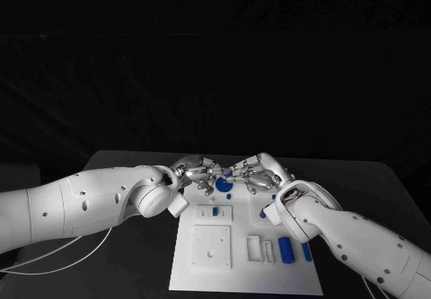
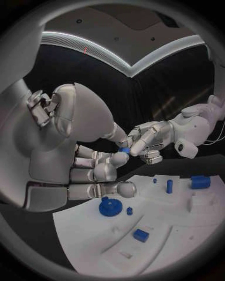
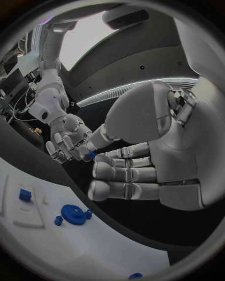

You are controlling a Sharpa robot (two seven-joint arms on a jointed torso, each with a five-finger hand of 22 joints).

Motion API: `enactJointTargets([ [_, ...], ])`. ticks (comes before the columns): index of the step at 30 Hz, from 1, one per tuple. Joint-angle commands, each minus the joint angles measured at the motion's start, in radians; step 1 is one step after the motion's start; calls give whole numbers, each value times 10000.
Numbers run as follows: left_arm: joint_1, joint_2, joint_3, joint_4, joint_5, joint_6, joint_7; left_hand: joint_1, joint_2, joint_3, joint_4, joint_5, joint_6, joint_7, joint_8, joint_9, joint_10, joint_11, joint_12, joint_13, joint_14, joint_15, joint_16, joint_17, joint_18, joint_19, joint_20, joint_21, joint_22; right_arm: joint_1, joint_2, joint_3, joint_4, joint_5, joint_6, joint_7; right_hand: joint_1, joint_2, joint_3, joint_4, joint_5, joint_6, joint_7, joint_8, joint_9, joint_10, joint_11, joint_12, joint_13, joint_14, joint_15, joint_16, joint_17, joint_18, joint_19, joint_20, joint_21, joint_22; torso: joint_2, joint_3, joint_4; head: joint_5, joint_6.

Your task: Assemble the parts on the task board

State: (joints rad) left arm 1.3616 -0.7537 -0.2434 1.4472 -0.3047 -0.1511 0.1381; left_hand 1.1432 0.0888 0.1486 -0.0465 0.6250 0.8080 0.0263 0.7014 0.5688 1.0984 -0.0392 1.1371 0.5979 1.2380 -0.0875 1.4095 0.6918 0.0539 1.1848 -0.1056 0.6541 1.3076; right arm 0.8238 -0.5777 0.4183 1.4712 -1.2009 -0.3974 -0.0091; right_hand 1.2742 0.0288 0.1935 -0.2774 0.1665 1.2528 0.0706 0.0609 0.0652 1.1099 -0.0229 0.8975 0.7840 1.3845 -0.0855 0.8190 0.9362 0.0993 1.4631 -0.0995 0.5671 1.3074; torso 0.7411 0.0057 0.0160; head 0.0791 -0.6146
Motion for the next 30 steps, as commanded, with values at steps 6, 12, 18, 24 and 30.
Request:
enactJointTargets([
  [6,8,64,16,73,0,167,259,-206,389,789,-683,517,-66,49,82,198,72,-66,-89,5,65,-23,27,115,80,-24,-24,137,186,-11,-6,-4,19,-37,273,-118,-112,-2,-147,53,172,198,-194,22,83,-24,-56,-20,13,37,5,-75,4,-149,54,-44,-114,603,1,-3,2,9,-30],
  [12,9,69,16,114,80,1,220,-412,403,996,-956,968,-2,24,216,350,194,-106,-121,15,201,-57,62,284,99,-3,-53,229,184,-10,-40,-5,24,-27,281,-200,-310,-244,-618,173,616,-196,-120,12,27,-156,16,-97,-52,-72,60,-140,-20,-131,11,-2,-356,556,-1,-2,-2,11,-53],
  [18,9,48,16,133,144,-133,135,-542,381,1097,-1089,1190,66,-1,237,416,298,-138,-177,19,297,-92,42,359,97,26,-88,296,180,-10,-96,-5,24,6,201,-212,-388,-608,-1479,398,868,-1722,310,20,-4,-297,277,-35,-68,-172,236,-177,-66,-35,-119,145,-885,452,0,7,-7,12,-47],
  [24,10,21,16,132,147,-177,-32,-593,353,1136,-1181,1341,113,-18,242,463,364,-160,-212,36,368,-113,31,437,95,43,-110,340,176,-9,-244,-5,45,23,15,-138,61,-886,-2389,965,1063,-3497,562,-17,-64,-753,509,96,-248,-551,445,-162,-143,215,-280,381,-2024,245,3,13,-7,0,-36],
  [30,13,-63,16,86,-92,-202,-398,-611,322,1157,-1249,1460,165,-34,239,491,430,-180,-218,62,442,-134,32,521,95,65,-130,381,177,-6,-603,268,10,281,70,34,369,-1164,-2588,1640,1377,-3735,591,-35,-76,-904,547,324,-594,-672,483,-34,-354,271,-216,432,-2561,249,-5,19,-10,76,-60],
])
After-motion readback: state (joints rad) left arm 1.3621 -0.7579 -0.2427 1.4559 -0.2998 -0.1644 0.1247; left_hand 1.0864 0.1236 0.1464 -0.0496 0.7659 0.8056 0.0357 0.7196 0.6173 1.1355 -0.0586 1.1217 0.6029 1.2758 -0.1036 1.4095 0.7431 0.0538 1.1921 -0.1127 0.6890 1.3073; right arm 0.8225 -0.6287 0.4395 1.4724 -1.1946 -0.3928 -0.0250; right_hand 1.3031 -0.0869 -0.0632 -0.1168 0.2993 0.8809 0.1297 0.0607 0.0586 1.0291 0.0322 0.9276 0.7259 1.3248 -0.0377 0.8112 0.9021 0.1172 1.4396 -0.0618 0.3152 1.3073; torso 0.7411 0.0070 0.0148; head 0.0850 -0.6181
